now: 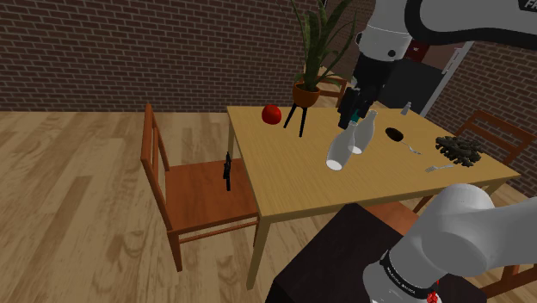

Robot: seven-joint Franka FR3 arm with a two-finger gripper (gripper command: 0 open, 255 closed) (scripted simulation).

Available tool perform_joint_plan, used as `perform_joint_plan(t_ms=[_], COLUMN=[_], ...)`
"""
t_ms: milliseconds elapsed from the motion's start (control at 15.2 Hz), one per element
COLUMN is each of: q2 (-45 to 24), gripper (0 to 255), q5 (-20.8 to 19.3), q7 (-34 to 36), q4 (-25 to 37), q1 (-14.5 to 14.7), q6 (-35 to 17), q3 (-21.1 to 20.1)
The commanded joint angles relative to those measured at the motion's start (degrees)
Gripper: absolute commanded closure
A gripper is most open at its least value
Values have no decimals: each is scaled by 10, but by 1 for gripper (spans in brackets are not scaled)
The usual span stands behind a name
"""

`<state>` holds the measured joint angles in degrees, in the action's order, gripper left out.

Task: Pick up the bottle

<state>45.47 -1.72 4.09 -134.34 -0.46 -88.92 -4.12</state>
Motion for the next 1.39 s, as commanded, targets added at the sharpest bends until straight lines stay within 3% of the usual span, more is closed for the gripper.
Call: perform_joint_plan(t_ms=[0,792,1320], q2=[0,-96,-212], gripper=[0,0,0], q5=[0,-74,-87], q7=[0,-127,-215], q4=[0,-21,20], q1=[0,-54,-76], q6=[0,-131,-216], q3=[0,139,230])
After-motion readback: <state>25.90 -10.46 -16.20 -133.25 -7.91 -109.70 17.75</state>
